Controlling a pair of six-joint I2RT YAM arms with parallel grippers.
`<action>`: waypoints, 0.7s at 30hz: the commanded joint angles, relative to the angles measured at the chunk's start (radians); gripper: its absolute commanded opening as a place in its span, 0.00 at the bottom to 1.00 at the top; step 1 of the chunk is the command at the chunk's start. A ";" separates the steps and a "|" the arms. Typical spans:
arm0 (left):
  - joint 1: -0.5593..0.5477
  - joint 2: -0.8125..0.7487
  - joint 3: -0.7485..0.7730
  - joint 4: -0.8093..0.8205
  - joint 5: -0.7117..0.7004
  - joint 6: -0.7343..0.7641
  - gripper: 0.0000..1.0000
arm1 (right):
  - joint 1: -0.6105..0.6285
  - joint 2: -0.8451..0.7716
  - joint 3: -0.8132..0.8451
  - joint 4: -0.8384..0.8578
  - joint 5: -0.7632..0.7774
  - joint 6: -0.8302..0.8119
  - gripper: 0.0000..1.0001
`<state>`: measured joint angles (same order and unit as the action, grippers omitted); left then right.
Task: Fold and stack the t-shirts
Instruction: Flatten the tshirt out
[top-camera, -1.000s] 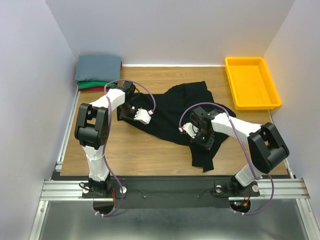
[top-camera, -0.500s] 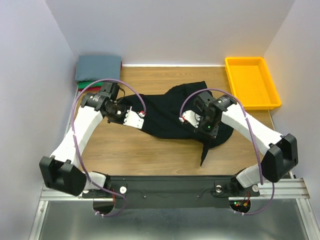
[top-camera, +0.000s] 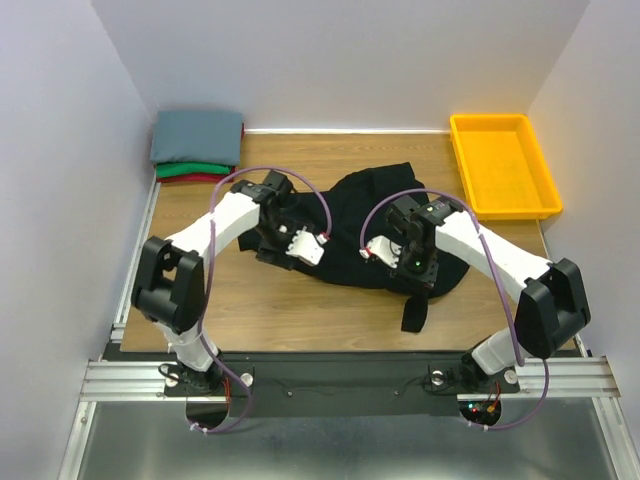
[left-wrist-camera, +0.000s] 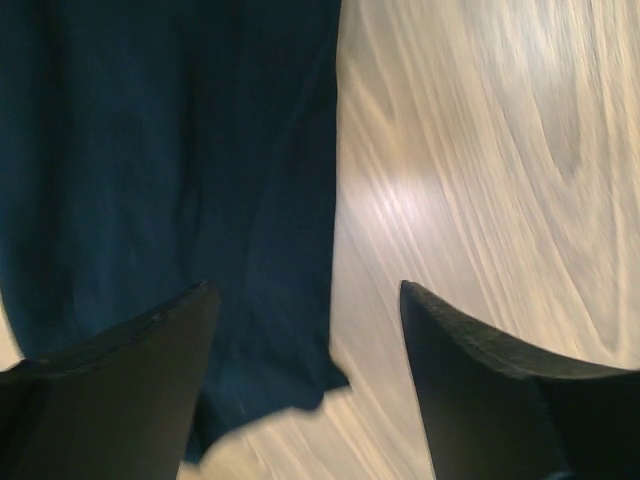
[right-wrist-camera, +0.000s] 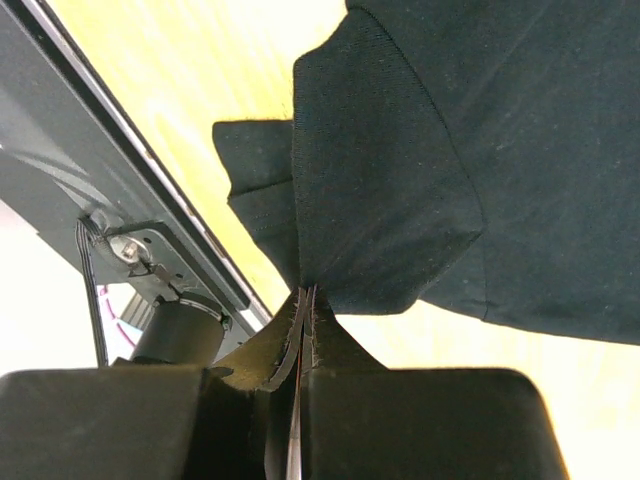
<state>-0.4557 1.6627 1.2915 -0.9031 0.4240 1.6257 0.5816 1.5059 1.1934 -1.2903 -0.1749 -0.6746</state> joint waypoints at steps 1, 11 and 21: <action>-0.063 0.077 0.051 0.030 0.013 0.031 0.79 | -0.006 -0.032 -0.018 -0.010 -0.017 0.009 0.01; -0.092 0.230 0.060 0.079 -0.065 0.048 0.70 | -0.006 -0.042 -0.046 -0.004 -0.023 0.015 0.01; 0.026 0.194 -0.050 0.053 -0.217 0.094 0.45 | -0.005 -0.075 -0.087 -0.001 0.003 0.009 0.01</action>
<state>-0.4950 1.9003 1.2999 -0.7956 0.3046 1.6882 0.5808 1.4708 1.1126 -1.2736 -0.1825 -0.6659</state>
